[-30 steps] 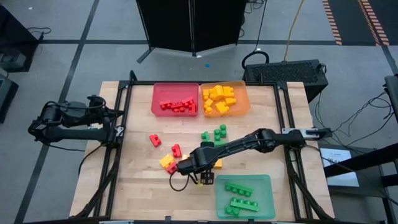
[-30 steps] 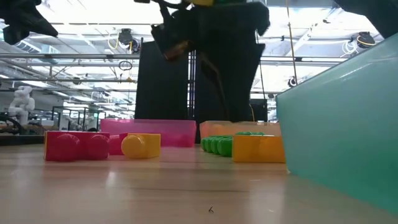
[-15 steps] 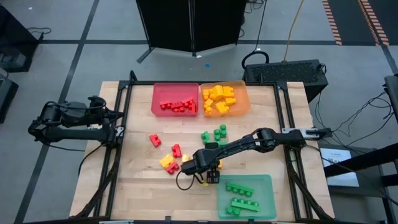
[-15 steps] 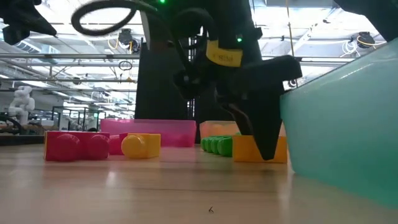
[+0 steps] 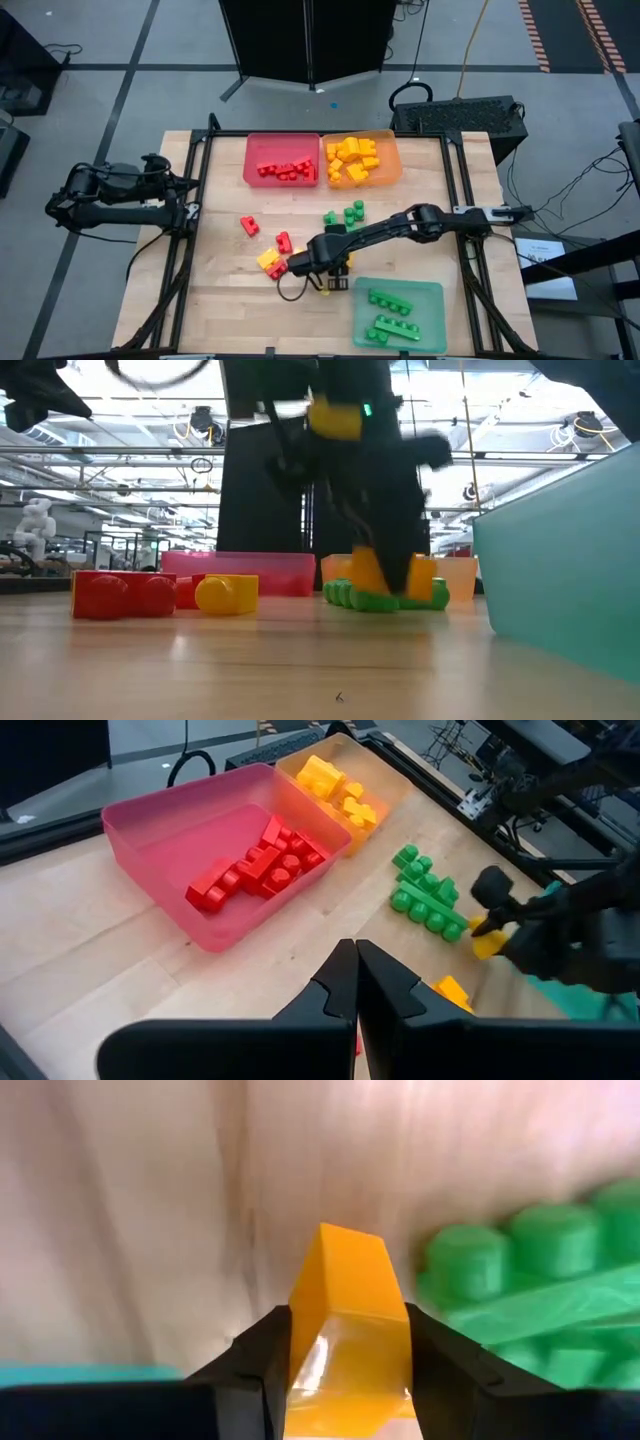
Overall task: Sort blocks
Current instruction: Put the yellow game piece into the orange bin
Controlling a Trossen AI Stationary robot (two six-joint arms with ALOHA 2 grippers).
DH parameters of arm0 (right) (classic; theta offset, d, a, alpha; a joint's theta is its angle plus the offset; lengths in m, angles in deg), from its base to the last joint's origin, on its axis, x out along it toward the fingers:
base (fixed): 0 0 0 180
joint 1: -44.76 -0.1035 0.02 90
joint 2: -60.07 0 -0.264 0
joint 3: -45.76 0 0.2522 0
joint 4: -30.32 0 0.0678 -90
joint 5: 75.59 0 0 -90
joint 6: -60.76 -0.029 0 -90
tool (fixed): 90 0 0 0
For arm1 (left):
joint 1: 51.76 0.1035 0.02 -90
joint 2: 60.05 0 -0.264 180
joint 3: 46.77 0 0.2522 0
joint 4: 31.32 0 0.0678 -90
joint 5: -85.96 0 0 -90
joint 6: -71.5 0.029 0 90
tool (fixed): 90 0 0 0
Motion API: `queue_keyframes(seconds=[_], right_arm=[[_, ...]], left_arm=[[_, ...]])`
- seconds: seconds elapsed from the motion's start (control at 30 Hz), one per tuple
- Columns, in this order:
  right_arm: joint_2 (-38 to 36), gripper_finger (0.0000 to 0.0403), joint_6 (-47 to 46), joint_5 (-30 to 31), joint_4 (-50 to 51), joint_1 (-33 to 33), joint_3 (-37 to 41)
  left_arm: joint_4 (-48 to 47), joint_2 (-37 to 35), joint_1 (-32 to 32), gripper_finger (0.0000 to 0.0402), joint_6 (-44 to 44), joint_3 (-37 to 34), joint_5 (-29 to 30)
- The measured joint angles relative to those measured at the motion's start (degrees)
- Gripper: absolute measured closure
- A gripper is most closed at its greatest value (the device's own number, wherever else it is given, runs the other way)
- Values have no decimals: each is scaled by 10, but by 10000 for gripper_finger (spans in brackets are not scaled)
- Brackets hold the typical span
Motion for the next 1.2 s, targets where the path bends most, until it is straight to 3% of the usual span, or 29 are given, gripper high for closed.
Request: queue_keyframes(seconds=[0.2, 0.43, 0.83, 1.2], right_arm=[[-1, 263, 41, 47, 61, 14, -118], [-79, 263, 68, 97, 56, 117, -100], [-125, 263, 2, 68, 60, 381, -83], [-125, 263, -34, 13, 60, 483, -66]], left_arm=[[0, 0, 0, 400, 0, 0, 4], [0, 0, 0, 400, 0, 0, 7], [-20, 0, 0, 400, 0, 0, 5], [-71, 0, 0, 400, -15, 0, -1]])
